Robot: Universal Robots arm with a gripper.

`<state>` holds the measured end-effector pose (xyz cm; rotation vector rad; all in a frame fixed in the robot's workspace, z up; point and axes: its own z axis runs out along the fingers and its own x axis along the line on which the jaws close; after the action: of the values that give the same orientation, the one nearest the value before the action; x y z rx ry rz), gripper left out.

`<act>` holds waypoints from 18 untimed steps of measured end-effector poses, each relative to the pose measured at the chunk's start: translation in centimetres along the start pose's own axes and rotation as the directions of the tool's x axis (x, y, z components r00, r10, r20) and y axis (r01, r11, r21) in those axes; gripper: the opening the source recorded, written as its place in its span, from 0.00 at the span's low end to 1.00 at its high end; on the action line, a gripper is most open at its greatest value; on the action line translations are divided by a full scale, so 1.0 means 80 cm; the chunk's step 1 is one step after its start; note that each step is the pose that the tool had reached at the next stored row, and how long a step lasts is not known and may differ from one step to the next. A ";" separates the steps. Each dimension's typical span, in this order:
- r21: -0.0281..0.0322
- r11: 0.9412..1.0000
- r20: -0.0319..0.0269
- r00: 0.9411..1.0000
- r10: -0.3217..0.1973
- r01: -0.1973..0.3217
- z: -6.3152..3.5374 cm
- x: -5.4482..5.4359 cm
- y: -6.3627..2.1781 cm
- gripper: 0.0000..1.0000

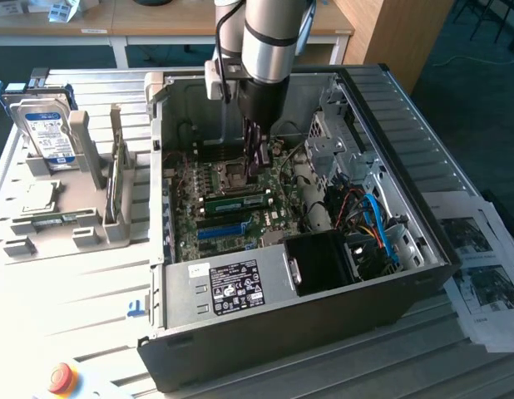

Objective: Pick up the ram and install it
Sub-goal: 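Insert the ram into the slot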

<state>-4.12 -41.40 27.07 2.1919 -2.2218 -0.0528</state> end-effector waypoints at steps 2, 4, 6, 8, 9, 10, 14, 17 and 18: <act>0.000 1.000 0.000 1.000 0.000 0.000 -0.004 0.000 0.000 0.25; 0.000 1.000 0.000 1.000 0.000 0.000 -0.008 0.000 0.000 0.25; 0.000 1.000 0.000 1.000 0.000 0.000 -0.012 0.000 0.000 0.25; 0.000 1.000 0.000 1.000 0.000 0.000 -0.015 0.000 0.001 0.25; 0.000 1.000 0.000 1.000 0.000 0.000 -0.017 0.000 0.001 0.25; 0.000 1.000 0.000 1.000 0.000 0.000 -0.019 0.000 0.001 0.25; 0.000 1.000 0.000 1.000 0.000 0.000 -0.026 0.000 0.001 0.25; 0.000 1.000 0.000 1.000 0.000 0.000 -0.031 0.000 0.001 0.25; 0.000 1.000 0.000 1.000 0.000 0.000 -0.032 0.000 0.001 0.25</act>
<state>-4.12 -41.39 29.60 2.1918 -2.2219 -0.0529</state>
